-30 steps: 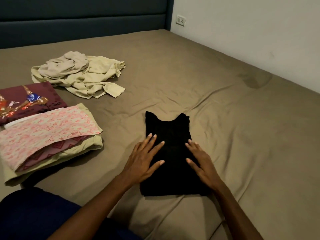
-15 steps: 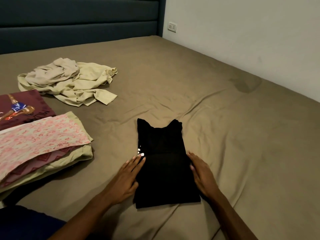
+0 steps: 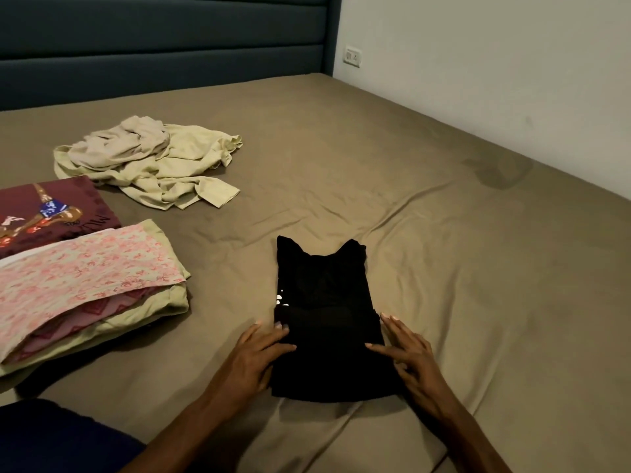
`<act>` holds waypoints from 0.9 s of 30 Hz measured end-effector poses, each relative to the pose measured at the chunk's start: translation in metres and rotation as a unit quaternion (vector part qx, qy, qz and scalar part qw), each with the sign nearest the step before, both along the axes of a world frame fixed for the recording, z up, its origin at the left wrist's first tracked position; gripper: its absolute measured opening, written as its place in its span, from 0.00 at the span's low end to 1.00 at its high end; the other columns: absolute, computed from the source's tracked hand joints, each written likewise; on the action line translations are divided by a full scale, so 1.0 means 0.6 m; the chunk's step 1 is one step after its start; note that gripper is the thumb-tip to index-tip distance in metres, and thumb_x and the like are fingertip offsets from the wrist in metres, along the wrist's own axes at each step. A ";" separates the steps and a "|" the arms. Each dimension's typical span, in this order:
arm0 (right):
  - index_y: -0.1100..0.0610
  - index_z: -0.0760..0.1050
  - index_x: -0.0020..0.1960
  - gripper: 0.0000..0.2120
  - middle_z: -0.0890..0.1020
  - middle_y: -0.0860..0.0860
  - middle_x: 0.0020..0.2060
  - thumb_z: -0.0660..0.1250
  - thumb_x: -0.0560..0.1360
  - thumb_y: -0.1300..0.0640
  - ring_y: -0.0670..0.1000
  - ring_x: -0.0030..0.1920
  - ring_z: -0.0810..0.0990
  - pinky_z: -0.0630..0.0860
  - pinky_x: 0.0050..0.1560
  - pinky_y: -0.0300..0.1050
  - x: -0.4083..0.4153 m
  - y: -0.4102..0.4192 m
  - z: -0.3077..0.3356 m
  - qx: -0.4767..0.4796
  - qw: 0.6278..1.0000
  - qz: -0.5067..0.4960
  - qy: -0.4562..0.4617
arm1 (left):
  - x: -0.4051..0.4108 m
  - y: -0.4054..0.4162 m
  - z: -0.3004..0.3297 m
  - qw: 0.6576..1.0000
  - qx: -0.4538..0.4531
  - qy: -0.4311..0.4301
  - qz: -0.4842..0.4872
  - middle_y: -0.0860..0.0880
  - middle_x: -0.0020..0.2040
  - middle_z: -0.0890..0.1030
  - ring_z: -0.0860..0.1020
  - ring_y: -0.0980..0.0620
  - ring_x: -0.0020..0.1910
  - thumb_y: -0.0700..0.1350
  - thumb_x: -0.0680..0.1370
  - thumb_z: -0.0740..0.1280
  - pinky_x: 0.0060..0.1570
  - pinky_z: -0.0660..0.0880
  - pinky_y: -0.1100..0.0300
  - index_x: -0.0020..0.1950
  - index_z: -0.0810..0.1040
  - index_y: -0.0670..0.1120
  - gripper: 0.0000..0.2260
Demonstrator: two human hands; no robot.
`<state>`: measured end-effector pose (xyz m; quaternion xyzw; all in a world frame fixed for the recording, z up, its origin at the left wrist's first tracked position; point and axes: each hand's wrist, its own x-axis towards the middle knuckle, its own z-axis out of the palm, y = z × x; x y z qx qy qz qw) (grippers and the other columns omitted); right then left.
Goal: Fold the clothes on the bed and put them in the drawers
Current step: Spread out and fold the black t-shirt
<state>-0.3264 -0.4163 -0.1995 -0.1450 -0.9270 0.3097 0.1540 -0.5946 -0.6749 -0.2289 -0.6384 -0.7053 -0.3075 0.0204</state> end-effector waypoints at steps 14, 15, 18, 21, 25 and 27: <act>0.64 0.80 0.48 0.11 0.86 0.58 0.41 0.69 0.81 0.56 0.53 0.35 0.85 0.78 0.33 0.43 -0.249 0.101 0.061 -0.485 0.835 -0.251 0.064 | -0.115 0.213 0.069 0.817 -0.033 -0.511 0.266 0.50 0.42 0.87 0.85 0.51 0.43 0.64 0.70 0.71 0.51 0.81 0.48 0.43 0.85 0.46 0.20; 0.65 0.80 0.50 0.07 0.87 0.60 0.43 0.70 0.80 0.60 0.55 0.37 0.86 0.79 0.33 0.44 -0.248 0.098 0.053 -0.493 0.831 -0.252 0.063 | -0.117 0.212 0.054 0.820 -0.033 -0.500 0.276 0.50 0.40 0.86 0.83 0.51 0.41 0.65 0.69 0.68 0.48 0.80 0.49 0.42 0.84 0.44 0.23; 0.65 0.80 0.54 0.05 0.87 0.62 0.46 0.67 0.80 0.67 0.58 0.39 0.86 0.79 0.35 0.46 -0.258 0.102 0.042 -0.459 0.848 -0.255 0.072 | -0.117 0.207 0.067 0.822 -0.018 -0.496 0.280 0.49 0.43 0.87 0.85 0.50 0.44 0.59 0.76 0.67 0.47 0.79 0.51 0.48 0.84 0.39 0.22; 0.63 0.81 0.55 0.07 0.87 0.60 0.47 0.64 0.82 0.66 0.59 0.45 0.85 0.80 0.45 0.50 -0.257 0.091 0.038 -0.406 0.878 -0.230 0.110 | -0.088 0.182 0.079 0.822 0.017 -0.500 0.270 0.51 0.46 0.88 0.86 0.52 0.48 0.54 0.81 0.65 0.51 0.80 0.52 0.53 0.85 0.45 0.15; 0.52 0.81 0.55 0.11 0.87 0.52 0.46 0.60 0.84 0.59 0.54 0.47 0.86 0.83 0.50 0.57 -0.235 0.051 -0.005 -0.308 0.924 -0.215 0.076 | -0.038 0.116 0.049 0.814 0.023 -0.510 0.277 0.53 0.50 0.87 0.85 0.54 0.50 0.56 0.78 0.63 0.55 0.81 0.49 0.56 0.82 0.49 0.15; 0.45 0.78 0.58 0.11 0.87 0.48 0.42 0.59 0.82 0.55 0.51 0.42 0.85 0.83 0.43 0.58 -0.229 0.035 -0.023 -0.241 0.936 -0.250 0.054 | -0.022 0.092 0.037 0.813 0.020 -0.511 0.277 0.53 0.50 0.87 0.85 0.54 0.50 0.52 0.80 0.64 0.56 0.81 0.46 0.55 0.82 0.50 0.10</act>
